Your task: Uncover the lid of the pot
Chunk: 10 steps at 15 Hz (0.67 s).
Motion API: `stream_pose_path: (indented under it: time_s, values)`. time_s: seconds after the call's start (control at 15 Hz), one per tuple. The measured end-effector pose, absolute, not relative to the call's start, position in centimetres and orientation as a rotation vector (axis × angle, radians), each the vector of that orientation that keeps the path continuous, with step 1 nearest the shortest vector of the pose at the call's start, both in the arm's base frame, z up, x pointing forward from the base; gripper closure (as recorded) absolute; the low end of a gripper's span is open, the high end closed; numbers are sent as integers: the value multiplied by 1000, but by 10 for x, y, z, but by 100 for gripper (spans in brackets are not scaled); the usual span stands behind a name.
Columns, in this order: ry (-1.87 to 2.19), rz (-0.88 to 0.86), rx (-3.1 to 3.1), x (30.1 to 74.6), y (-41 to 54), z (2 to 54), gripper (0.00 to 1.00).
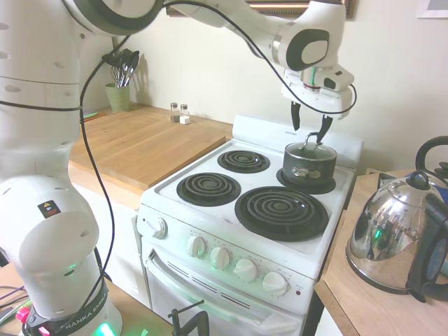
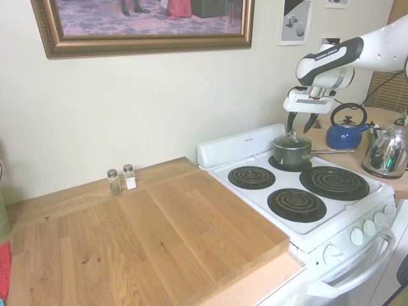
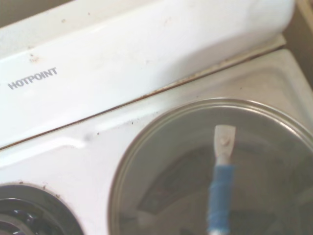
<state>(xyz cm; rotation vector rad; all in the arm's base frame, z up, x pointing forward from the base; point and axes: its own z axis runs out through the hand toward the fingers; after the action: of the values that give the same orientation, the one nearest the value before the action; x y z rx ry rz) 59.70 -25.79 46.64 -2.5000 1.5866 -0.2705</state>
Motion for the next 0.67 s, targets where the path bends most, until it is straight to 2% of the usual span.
stream_pose_path:
  time_s: [0.67]
  values:
    - [1580,-199,-2554,627,-265,457,100]
